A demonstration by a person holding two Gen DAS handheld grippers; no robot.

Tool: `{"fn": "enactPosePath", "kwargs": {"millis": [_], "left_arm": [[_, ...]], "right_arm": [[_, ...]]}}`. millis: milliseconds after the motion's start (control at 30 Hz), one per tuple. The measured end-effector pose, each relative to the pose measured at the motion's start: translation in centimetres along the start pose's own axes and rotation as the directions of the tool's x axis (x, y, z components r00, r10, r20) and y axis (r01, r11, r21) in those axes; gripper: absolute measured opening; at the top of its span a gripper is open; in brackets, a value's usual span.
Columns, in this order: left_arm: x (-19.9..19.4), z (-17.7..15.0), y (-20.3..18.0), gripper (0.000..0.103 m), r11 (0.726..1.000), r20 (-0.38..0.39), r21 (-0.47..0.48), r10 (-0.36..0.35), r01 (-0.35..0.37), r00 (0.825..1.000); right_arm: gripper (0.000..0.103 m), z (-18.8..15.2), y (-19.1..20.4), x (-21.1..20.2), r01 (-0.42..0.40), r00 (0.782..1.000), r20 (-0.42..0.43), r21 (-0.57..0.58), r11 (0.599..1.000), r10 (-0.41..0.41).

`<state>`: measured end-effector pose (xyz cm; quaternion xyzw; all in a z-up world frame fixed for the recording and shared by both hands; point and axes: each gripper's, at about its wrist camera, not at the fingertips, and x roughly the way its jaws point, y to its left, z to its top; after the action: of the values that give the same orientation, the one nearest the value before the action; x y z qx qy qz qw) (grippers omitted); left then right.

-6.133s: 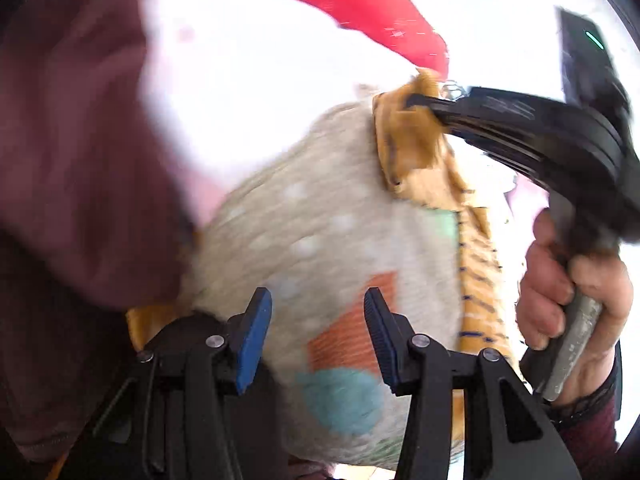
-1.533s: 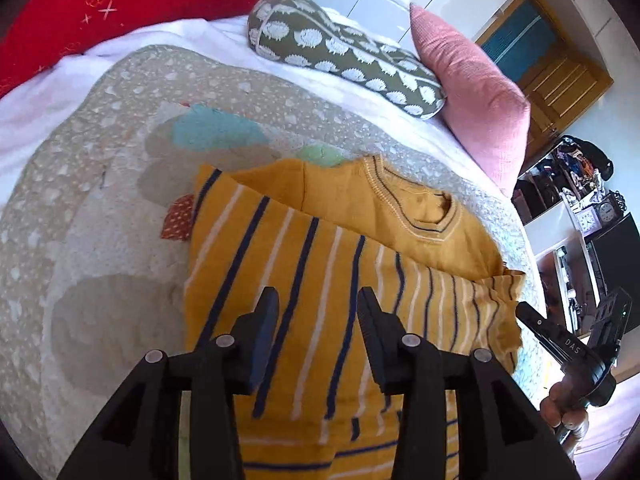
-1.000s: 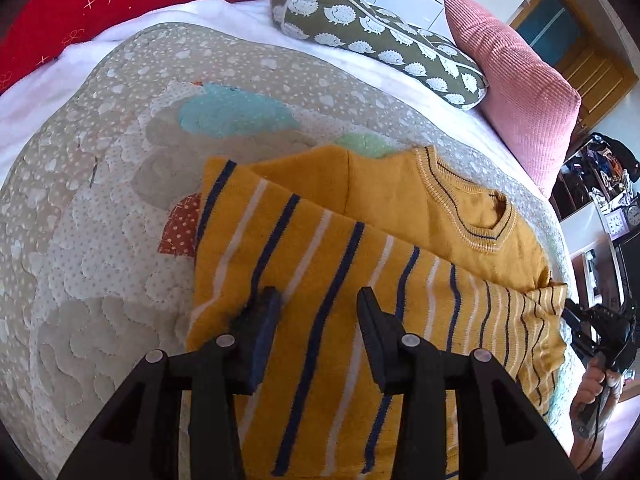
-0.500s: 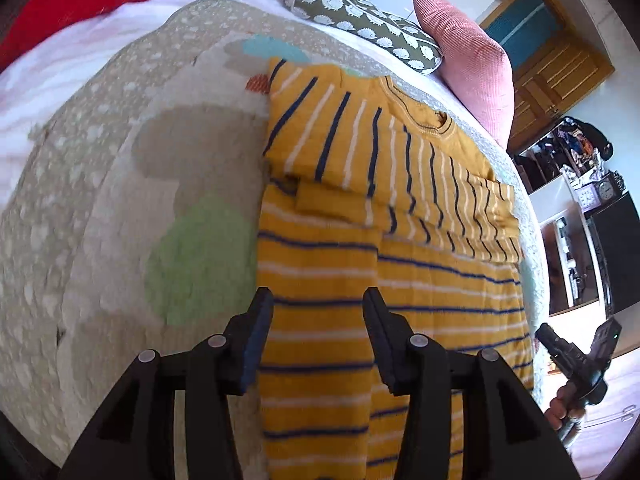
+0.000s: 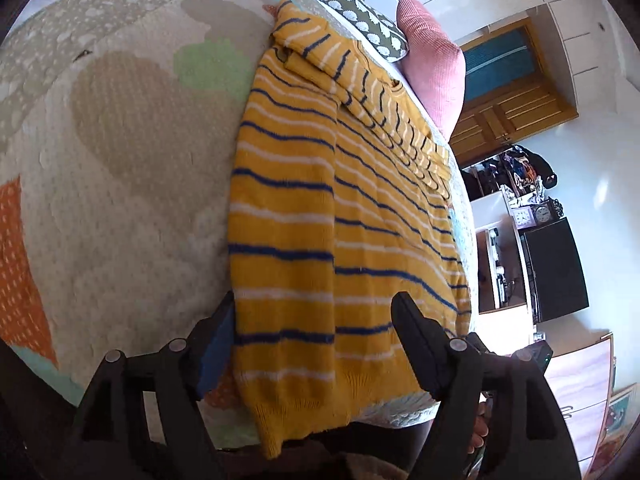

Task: Fold small clothes
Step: 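Grasp the sweater hem with the left gripper while the right gripper grasps the hem beside it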

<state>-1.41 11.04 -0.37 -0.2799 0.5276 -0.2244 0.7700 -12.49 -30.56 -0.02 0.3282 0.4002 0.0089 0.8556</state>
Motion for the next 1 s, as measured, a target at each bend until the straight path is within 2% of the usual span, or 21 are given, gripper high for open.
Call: {"fn": "enactPosePath", "kwargs": {"millis": [100, 200, 233, 300, 333, 367, 400, 467, 700, 900, 1000], "left_arm": [[0.2, -1.3, -0.9, 0.075, 0.999, 0.017, 0.039, 0.018, -0.018, 1.0], [0.6, -2.0, -1.6, 0.075, 0.999, -0.014, 0.027, -0.022, 0.022, 1.0], [0.8, -2.3, -1.8, 0.074, 0.999, -0.024, 0.036, -0.014, 0.015, 1.0], [1.3, -2.5, -2.2, 0.033, 0.998, -0.039, 0.054, 0.043, -0.041, 0.998], [1.6, -2.5, -2.0, 0.012, 0.995, -0.059, 0.054, 0.085, -0.082, 0.995], [1.5, -2.6, -1.5, 0.011, 0.996, -0.057, 0.032, 0.086, -0.084, 0.995], [1.2, -2.7, -1.2, 0.011, 0.996, -0.051, 0.014, 0.085, -0.084, 0.995], [0.1, -2.9, -1.2, 0.011, 0.993, -0.017, 0.018, 0.118, -0.118, 0.993], [-3.1, -4.7, -2.4, 0.011, 0.981, 0.052, 0.082, 0.173, -0.176, 0.984], [-4.3, -6.1, -2.4, 0.011, 0.965, 0.046, 0.117, 0.229, -0.233, 0.972], [-4.6, -7.0, -1.7, 0.011, 0.966, 0.038, 0.113, 0.229, -0.232, 0.973]], "right_arm": [[0.055, -0.9, 0.9, 0.4, -0.026, 1.0, 0.005, -0.007, 1.0, 0.026], [0.057, -1.7, 2.4, 1.1, -0.045, 0.999, -0.004, -0.036, 0.998, 0.045], [0.057, -2.0, 3.0, 1.5, -0.043, 0.999, -0.011, -0.052, 0.998, 0.043], [0.054, -2.6, 4.1, 1.9, 0.003, 1.0, -0.006, -0.102, 0.995, -0.003], [0.047, -2.7, 4.5, 2.0, 0.036, 0.999, 0.005, -0.12, 0.992, -0.035], [0.019, -2.8, 4.6, 2.1, 0.061, 0.998, 0.003, -0.126, 0.99, -0.061], [0.009, -2.7, 4.5, 2.2, 0.053, 0.998, -0.018, -0.115, 0.992, -0.055], [0.009, -2.6, 3.9, 1.7, 0.017, 0.999, -0.028, -0.071, 0.997, -0.019], [0.008, -4.2, 3.8, -0.6, -0.019, 0.999, -0.04, -0.07, 0.997, 0.016], [0.008, -6.1, 3.1, -1.8, -0.023, 0.997, -0.072, -0.067, 0.997, 0.019], [0.008, -7.0, 2.2, -2.1, -0.021, 0.995, -0.098, -0.057, 0.998, 0.015]]}}
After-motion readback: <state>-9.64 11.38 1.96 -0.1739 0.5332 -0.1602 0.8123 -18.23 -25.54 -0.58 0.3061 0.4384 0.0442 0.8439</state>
